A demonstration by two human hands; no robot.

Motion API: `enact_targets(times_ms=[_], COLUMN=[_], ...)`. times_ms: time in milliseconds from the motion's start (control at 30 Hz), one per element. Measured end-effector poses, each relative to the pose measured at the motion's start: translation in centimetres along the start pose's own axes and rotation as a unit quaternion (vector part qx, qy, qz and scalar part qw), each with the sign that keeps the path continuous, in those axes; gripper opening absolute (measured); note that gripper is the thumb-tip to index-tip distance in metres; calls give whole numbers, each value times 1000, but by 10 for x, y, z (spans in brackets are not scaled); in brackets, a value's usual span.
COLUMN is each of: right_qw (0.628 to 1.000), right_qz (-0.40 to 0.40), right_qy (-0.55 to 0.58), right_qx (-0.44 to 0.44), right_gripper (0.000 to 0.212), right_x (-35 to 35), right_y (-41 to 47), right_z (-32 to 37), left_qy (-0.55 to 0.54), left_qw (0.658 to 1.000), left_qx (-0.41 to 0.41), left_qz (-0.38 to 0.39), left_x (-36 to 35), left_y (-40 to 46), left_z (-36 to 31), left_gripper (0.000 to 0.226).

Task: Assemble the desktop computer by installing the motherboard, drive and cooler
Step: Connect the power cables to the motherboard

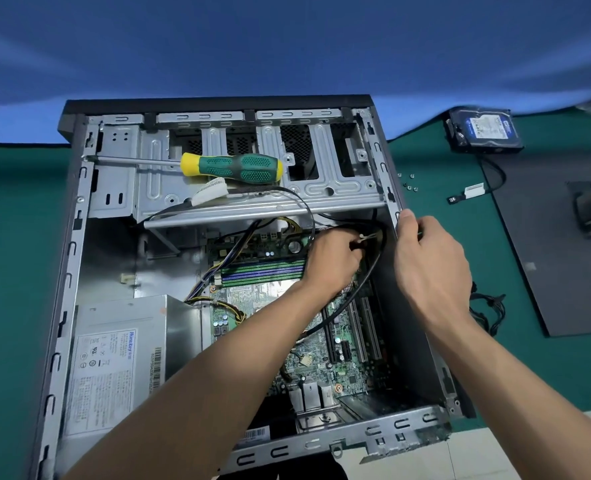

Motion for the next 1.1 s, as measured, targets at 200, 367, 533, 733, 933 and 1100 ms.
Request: enact_targets(times_ms=[200, 367, 533, 733, 933, 1100], right_qw=[1000, 1000, 1000, 1000, 1000, 1000], right_qz=[-1, -1, 2, 3, 1, 4], right_qy=[2, -2, -3, -15, -19, -26], right_qx=[3, -5, -5, -4, 2, 3], right_gripper=[42, 42, 42, 42, 43, 42], right_x=[0, 0, -1, -2, -1, -1], right_y=[0, 2, 1, 1, 0, 1], right_z=[0, -2, -2, 0, 1, 1], left_qy=[20, 66, 95, 110, 95, 47], left_qw=[999, 997, 995, 993, 995, 998], left_qx=[-31, -42, -34, -36, -26, -33], left_qz=[17, 9, 6, 3, -5, 39], left_x=[-3, -5, -6, -8, -7, -6], left_y=[-1, -1, -4, -4, -6, -11], left_z=[-5, -8, -6, -9, -3, -7], left_gripper=[11, 16, 14, 18, 15, 10])
Point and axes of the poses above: each hand's wrist, its own y-axis towards the middle knuckle, its own x-axis out of the back of the hand, z = x × y, the point moved 10 cm from there along y, towards the middle knuckle, and after that the axes turned 1 degree about z, right-handed, at the moved point
